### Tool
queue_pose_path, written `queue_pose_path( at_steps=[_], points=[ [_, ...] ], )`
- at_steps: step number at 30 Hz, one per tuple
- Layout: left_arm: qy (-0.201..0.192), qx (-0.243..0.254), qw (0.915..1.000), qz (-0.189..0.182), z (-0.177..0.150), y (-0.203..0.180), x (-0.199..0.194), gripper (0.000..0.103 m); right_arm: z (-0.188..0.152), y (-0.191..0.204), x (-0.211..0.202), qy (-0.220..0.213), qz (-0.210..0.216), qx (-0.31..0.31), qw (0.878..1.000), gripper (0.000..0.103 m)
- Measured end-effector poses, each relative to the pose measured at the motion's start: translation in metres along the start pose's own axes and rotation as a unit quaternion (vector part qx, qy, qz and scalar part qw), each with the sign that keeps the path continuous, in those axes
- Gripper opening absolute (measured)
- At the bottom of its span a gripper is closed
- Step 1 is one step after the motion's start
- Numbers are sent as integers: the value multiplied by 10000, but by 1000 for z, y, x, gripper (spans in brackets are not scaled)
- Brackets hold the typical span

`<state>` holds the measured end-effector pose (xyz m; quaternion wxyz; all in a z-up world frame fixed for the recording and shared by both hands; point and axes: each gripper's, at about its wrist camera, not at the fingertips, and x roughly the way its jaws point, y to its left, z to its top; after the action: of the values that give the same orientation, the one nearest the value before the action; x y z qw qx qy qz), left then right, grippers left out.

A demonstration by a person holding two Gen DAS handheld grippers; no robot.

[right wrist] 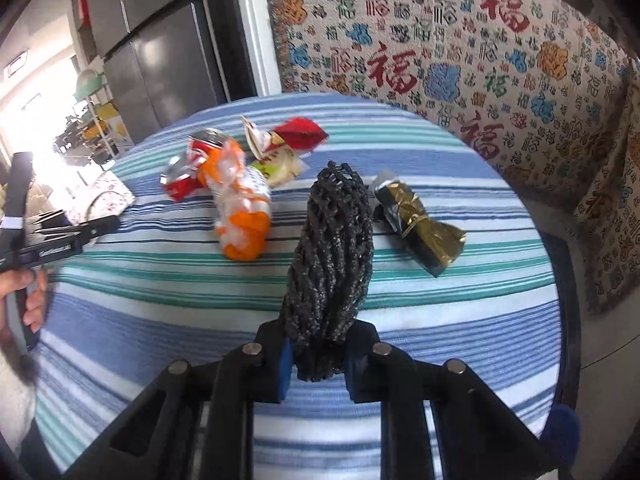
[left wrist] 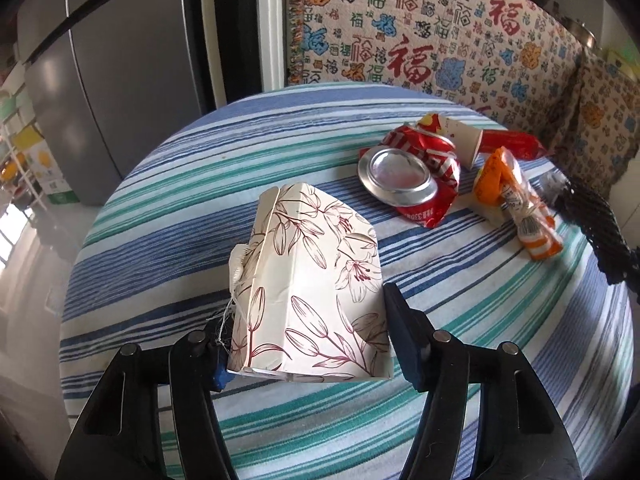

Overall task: Collect trash
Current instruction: 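Lift the mesh bag and paper box and carry them over the wastebasket, then open both tools to drop the mesh bag and paper box into the wastebasket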

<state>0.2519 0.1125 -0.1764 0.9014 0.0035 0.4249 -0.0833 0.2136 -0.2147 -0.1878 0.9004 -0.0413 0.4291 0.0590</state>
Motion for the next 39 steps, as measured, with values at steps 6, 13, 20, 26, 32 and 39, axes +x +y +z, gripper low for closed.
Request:
queue_pose_path(
  at_steps=[6, 13, 20, 26, 32, 39],
  points=[
    [-324, -41, 9992, -231, -3, -18, -34, 64, -17, -6, -39, -210, 8, -191, 9996, 20],
    [-443, 460, 9949, -780, -16, -102, -53, 64, -31, -49, -75, -253, -225, 87, 9994, 20],
    [-511, 1037, 9804, -1598, -13, -202, -73, 64, -57, -105, -140, -523, -679, 415, 9955, 20],
    [-578, 1587, 9565, -2380, -3, -299, -89, 64, -100, -173, -199, -672, -1202, 1084, 9845, 20],
    [-511, 2151, 9309, -2908, -13, -392, -94, 64, -158, -233, -234, -494, -1795, 1452, 9717, 20],
    [-238, 2506, 9101, -3293, -33, -488, -77, 65, -214, -293, -245, -276, -1948, 1907, 9617, 20]
  ],
)
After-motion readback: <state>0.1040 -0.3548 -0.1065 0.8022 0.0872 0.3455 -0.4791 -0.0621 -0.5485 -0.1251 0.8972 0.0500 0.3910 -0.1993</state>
